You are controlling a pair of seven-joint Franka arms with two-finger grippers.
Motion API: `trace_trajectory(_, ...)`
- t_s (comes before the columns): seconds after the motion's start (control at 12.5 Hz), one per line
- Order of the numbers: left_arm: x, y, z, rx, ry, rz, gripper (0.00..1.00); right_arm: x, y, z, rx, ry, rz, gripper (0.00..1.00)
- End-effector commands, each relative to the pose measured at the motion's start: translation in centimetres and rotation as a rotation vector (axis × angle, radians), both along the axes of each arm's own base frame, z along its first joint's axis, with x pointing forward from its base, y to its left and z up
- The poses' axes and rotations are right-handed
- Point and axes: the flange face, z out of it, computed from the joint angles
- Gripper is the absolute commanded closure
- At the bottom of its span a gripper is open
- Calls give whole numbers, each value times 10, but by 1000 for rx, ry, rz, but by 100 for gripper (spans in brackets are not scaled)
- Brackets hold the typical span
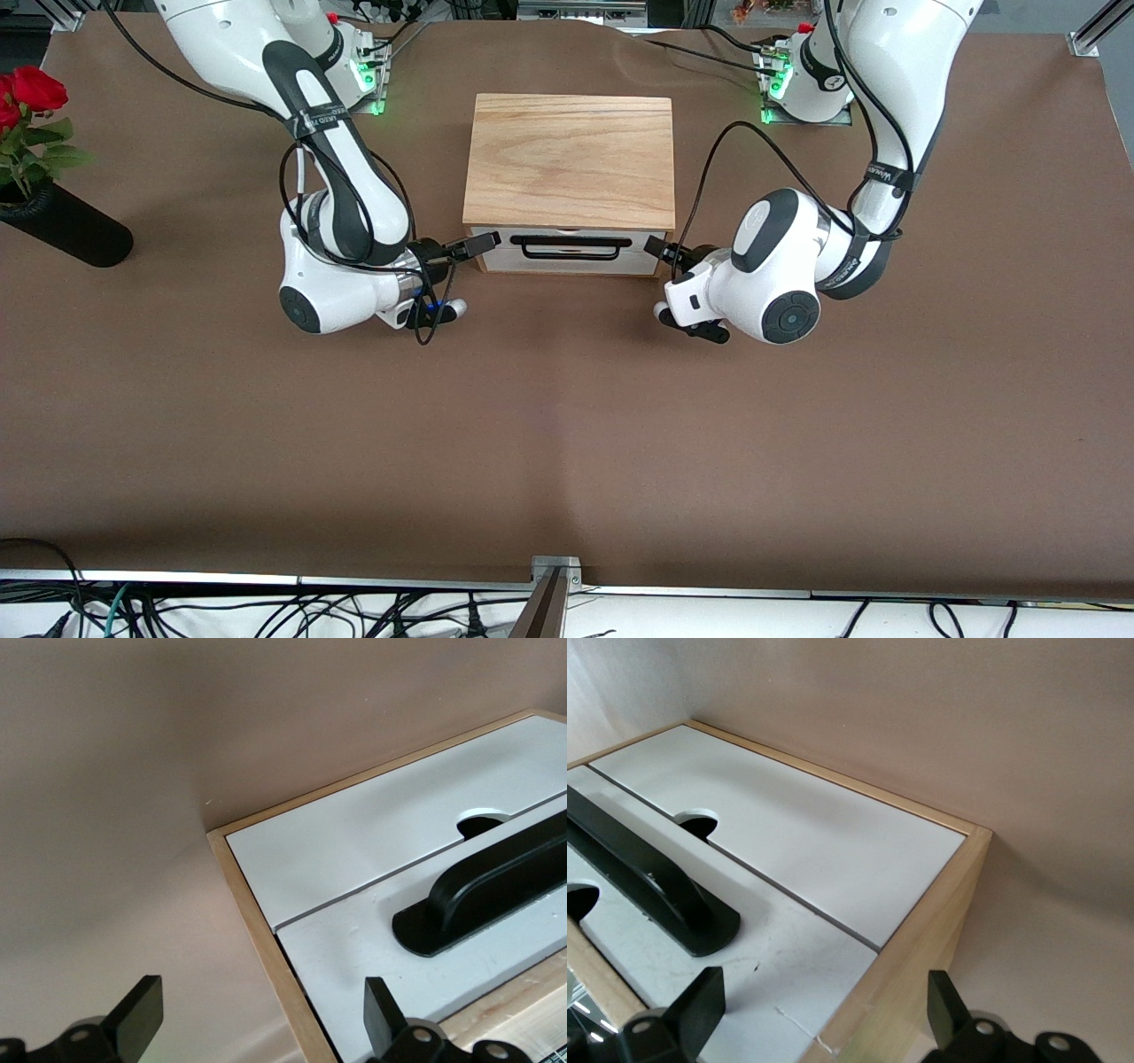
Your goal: Close drawer with both arms simultaneously
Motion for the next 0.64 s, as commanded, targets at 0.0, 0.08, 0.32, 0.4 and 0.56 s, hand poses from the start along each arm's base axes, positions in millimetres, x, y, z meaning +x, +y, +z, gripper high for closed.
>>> trace_trajectory(0.0, 2, 1, 11, -33, 7, 2, 0, -9, -18, 9, 5, 25, 14, 0)
trace_trajectory(0.08, 2, 2, 11, -33, 6, 3, 0, -2, -24, 12, 2, 4, -5, 0)
trace_trajectory(0.32, 29, 11, 44, -59, -71, 32, 0, 27, -48, 23, -25, -119, -68, 0)
trace_trajectory(0.4, 43, 19, 62, -69, -113, 47, 0, 37, -55, 38, -30, -169, -87, 0)
trace_trajectory(0.56, 62, 36, 84, -76, -170, 78, 0, 53, -76, 60, -64, -250, -80, 0)
